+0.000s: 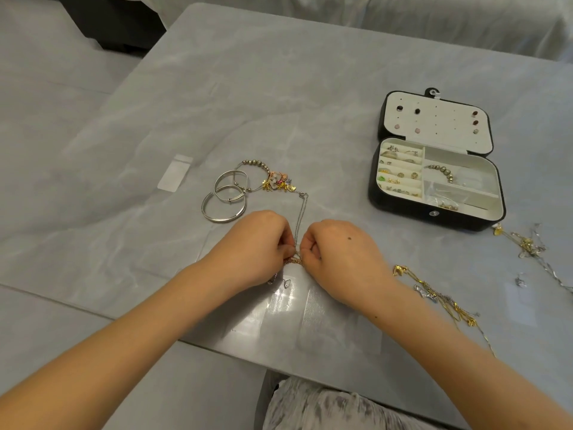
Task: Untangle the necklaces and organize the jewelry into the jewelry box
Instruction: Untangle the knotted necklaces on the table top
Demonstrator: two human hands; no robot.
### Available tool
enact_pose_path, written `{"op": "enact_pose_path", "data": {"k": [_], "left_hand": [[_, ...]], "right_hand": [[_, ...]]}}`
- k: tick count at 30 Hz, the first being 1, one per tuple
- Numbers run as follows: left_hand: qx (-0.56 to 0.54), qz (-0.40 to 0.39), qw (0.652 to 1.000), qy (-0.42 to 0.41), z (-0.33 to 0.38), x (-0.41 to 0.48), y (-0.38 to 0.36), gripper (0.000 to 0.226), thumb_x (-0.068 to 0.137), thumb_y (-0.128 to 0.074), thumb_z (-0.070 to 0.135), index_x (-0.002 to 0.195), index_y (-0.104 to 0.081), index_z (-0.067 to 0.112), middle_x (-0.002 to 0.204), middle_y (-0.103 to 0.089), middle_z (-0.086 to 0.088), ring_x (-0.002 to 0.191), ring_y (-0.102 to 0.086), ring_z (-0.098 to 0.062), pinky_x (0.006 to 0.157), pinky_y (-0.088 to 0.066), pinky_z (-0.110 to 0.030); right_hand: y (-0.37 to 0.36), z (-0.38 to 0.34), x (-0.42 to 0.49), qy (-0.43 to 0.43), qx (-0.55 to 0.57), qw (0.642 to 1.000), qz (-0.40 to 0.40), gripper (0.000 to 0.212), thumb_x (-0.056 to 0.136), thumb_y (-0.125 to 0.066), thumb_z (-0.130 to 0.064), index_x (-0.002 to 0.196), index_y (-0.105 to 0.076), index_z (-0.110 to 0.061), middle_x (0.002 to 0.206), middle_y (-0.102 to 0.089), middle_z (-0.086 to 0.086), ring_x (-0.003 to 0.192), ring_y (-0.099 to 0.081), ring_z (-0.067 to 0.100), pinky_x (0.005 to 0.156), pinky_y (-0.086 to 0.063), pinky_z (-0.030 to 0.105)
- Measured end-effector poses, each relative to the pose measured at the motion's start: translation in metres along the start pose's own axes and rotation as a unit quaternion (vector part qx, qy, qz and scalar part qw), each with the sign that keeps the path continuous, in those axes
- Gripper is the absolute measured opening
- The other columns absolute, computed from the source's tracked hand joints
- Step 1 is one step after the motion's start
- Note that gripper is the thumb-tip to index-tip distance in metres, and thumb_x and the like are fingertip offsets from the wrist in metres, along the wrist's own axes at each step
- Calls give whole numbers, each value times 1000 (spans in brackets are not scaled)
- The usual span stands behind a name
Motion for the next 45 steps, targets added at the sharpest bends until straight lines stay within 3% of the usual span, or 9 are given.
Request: {"op": "enact_pose_path", "data": {"k": [3,6,13,18,23,33,38,42,45], "left_hand": [[-56,-2,998,9,-3,0,3,5,86,-63,18,81,-64,18,80,-63,5,73,-54,-7,64,-37,-18],[-99,1,995,21,-7,0,6,11,86,-63,17,77,-61,22,71,-58,13,65,-51,2,57,-37,-7],[-153,8,988,34,-7,-1,6,14,87,-61,14,75,-62,21,69,-58,14,63,-51,2,56,-37,-2],[-185,9,982,38,-10,-2,4,18,87,-62,14,72,-62,23,67,-60,12,60,-52,2,56,-38,-4],[-208,7,978,32,-15,-1,3,19,87,-63,13,71,-61,24,67,-61,11,56,-52,6,56,-38,-5],[-242,29,970,28,-19,-1,1,17,86,-63,11,74,-60,22,80,-68,-2,73,-61,-11,71,-47,-21],[-274,31,961,33,-18,-2,2,15,83,-66,6,77,-61,18,78,-68,-1,69,-60,-6,66,-46,-15],[-317,33,947,40,-21,-3,0,17,82,-66,3,85,-57,17,69,-67,6,67,-61,-8,70,-49,-26],[-328,44,943,31,-20,-3,-1,16,83,-64,3,84,-57,18,72,-66,1,68,-60,-12,72,-50,-31]], "right_hand": [[1,4,-3,-23,25,999,5,18,90,-43,-20,92,-60,-13,90,-59,3,86,-54,21,73,-40,30],[4,7,-5,-37,36,999,14,17,89,-45,-19,91,-60,-13,87,-59,2,83,-53,20,71,-40,29],[5,7,-6,-41,64,997,19,14,87,-47,-20,90,-60,-17,85,-57,-4,83,-52,15,73,-42,27],[6,6,-6,-21,91,995,43,18,88,-54,-29,104,-60,-23,86,-48,-12,85,-45,8,79,-36,23],[4,4,-3,-19,121,991,48,10,85,-59,-28,90,-67,-25,77,-55,-10,82,-52,11,73,-38,23],[1,8,-2,-56,173,983,29,11,82,-60,-23,76,-69,-25,65,-63,-3,67,-54,10,61,-37,14],[3,11,-3,-69,190,979,35,10,79,-60,-20,74,-68,-23,68,-64,-3,67,-54,9,58,-36,12],[5,13,-5,-71,191,978,34,9,78,-60,-20,72,-64,-26,69,-64,-5,60,-50,5,54,-34,10],[4,12,-6,-69,185,980,30,9,77,-61,-20,72,-65,-26,67,-63,-7,55,-47,3,52,-32,9]]}}
Point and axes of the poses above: each hand's wrist, its own x-axis towards the middle knuckle, its own y-axis out of the back of the hand, z = x × y, the point moved 4 cm from there along x, towards the middle knuckle
